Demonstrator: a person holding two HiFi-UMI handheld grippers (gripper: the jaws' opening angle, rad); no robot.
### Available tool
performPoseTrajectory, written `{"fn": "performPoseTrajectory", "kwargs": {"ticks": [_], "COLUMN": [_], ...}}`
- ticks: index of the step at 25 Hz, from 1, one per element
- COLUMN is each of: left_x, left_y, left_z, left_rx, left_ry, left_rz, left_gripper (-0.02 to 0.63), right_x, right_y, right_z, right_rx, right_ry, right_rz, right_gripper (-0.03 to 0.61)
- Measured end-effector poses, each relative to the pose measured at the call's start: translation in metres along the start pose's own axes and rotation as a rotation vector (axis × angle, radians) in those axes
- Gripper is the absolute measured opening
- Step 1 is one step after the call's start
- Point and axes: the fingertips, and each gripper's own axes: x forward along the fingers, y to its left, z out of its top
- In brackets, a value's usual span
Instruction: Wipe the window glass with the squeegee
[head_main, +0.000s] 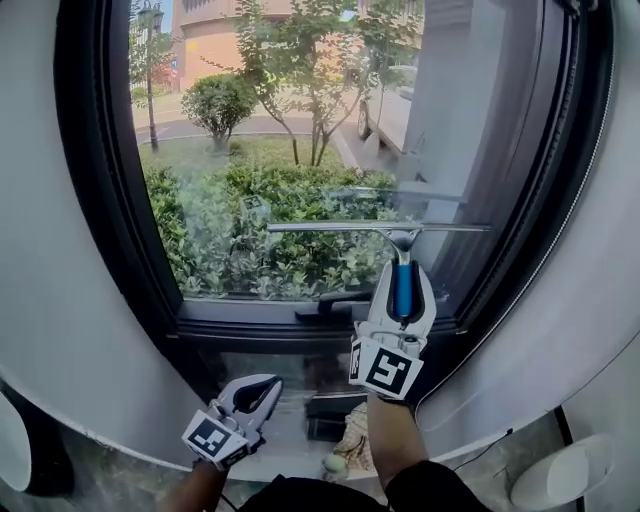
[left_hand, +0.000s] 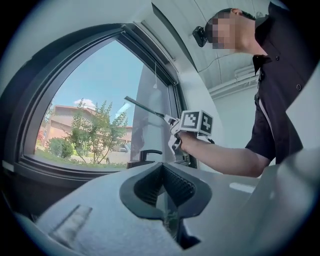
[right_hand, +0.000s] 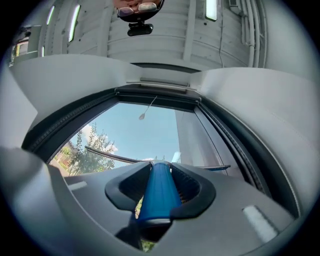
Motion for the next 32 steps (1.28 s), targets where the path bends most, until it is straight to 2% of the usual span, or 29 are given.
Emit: {"fn": "performPoseTrajectory", "kwargs": {"ticks": [4, 7, 13, 16, 20, 26, 32], "left_x": [-0.003, -0.003, -0.008, -0.009, -0.011, -0.016, -0.019], "left_y": [0.002, 0.004, 0.011, 0.010, 0.017, 0.027, 0.029], "left_z": [0.011, 0.019, 0.037, 0.043, 0.051, 0.049, 0.047], "left_rx": [0.023, 0.044, 0.076, 0.086, 0.105, 0.102, 0.078], "left_ry": [-0.019, -0.038, -0.068, -0.075, -0.082, -0.097, -0.085], "left_rz": [0.001, -0.003, 0.004, -0.004, -0.005, 0.008, 0.016], "left_gripper": [-0.002, -0.002, -0.002, -0.002, -0.002, -0.002, -0.002], "right_x": [0.050, 0.080, 0.119, 0.138, 0.161, 0.170, 0.171], "right_y": [0.010, 0.015, 0.020, 0.027, 0.038, 0.057, 0.058], "right_z": [0.054, 0.080, 0.113, 0.131, 0.144, 0.158, 0.150], "right_rx": [-0.028, -0.049, 0.053, 0.061, 0.065, -0.006, 0.010], "right_ry": [-0.132, -0.193, -0.246, -0.268, -0.284, -0.319, -0.310], "right_rz": [-0.005, -0.015, -0.066, -0.075, -0.087, -0.089, -0.100], "right_gripper": [0.135, 0.135, 0.135, 0.135, 0.135, 0.135, 0.135]}}
